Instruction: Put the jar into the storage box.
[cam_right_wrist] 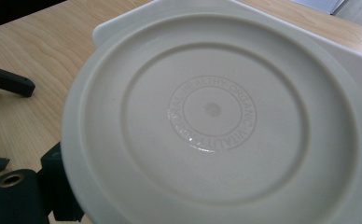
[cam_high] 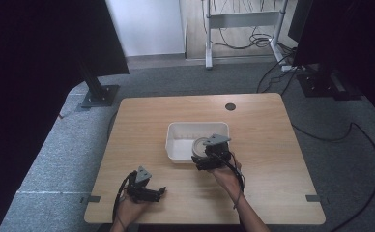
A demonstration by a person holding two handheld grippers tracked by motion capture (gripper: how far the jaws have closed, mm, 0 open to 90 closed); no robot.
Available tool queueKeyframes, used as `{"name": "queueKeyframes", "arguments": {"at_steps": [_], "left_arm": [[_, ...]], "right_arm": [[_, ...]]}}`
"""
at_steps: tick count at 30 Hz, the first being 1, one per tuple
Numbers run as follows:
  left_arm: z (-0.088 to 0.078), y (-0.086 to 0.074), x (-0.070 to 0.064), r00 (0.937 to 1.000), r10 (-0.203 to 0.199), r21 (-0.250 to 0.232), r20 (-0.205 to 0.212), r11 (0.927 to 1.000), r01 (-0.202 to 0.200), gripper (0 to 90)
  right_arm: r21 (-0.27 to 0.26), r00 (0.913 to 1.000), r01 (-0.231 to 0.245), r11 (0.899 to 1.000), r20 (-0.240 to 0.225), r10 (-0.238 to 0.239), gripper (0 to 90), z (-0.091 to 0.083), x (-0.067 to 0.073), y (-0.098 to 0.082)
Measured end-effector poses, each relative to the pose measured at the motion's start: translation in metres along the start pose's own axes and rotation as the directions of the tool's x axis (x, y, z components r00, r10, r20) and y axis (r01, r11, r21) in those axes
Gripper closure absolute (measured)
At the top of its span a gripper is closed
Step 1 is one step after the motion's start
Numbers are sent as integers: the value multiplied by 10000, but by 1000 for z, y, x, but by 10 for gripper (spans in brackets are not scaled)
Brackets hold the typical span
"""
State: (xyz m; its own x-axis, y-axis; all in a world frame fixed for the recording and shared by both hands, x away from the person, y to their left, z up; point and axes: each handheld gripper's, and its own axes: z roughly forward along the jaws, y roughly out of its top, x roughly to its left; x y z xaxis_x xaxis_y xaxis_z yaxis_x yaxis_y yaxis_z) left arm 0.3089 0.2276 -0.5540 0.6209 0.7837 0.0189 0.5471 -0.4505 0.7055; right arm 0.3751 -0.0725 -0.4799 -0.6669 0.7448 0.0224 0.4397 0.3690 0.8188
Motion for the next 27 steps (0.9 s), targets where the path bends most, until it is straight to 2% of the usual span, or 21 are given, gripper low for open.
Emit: {"name": "queueKeyframes", "arguments": {"at_steps": [12, 27], "left_arm": [[0, 0, 0, 10000, -16, -24, 10, 10000, 16, 20], [0, 0, 0, 10000, -23, -29, 6, 10000, 23, 20]], "right_arm": [[51, 9998, 87, 9999, 169, -88, 95, 22, 1, 13], [112, 9996, -36, 9999, 270, 33, 94, 47, -2, 24]]}}
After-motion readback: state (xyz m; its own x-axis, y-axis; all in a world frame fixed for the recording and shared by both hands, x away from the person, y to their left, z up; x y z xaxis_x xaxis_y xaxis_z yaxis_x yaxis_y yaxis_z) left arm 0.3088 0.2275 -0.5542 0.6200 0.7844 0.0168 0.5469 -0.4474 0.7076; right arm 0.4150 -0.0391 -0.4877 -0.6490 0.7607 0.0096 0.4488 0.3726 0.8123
